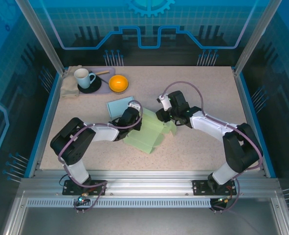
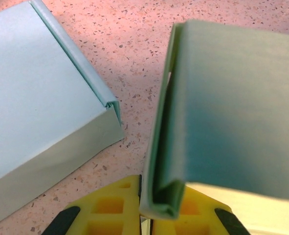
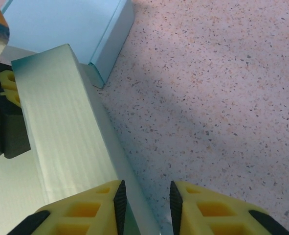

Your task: Fold the paper box

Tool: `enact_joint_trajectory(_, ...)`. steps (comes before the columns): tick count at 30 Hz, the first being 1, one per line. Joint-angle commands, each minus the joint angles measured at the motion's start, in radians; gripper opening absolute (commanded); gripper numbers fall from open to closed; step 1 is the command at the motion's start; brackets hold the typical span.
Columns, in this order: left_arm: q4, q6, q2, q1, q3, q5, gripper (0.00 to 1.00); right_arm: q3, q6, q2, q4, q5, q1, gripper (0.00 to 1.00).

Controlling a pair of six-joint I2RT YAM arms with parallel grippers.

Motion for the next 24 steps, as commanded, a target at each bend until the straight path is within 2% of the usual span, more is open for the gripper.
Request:
enact_joint_trajectory(1, -0.059, -0.069, -0.006, -0.006, -0.005, -0.034, 0.05, 0.037, 0.024, 0.008, -0.144, 0.019, 0.014, 0.33)
enact_joint_trajectory(5, -0.064, -0.092, -0.024, -0.018, -0.026, -0.044, 0.04, 0.095, 0.056, -0.034, -0.231, 0.079, 0.013, 0.36)
enact_joint_trajectory(9, -0.080, -0.113, -0.025, -0.031, -0.035, -0.079, 0.03, 0.186, 0.135, -0.055, -0.391, 0.132, 0.013, 0.38)
enact_joint_trajectory(12, -0.114, -0.135, -0.020, -0.044, -0.023, -0.124, 0.03, 0.213, 0.226, -0.072, -0.443, 0.150, 0.011, 0.41)
enact_joint_trajectory(14, -0.137, -0.150, -0.017, -0.052, -0.015, -0.154, 0.03, 0.215, 0.304, -0.081, -0.446, 0.147, 0.010, 0.45)
enact_joint_trajectory(17, -0.159, -0.163, -0.008, -0.062, -0.003, -0.169, 0.03, 0.219, 0.375, -0.074, -0.429, 0.098, 0.006, 0.45)
enact_joint_trajectory(24, -0.192, -0.163, 0.019, -0.072, 0.017, -0.165, 0.03, 0.145, 0.482, -0.041, -0.267, 0.027, -0.017, 0.47)
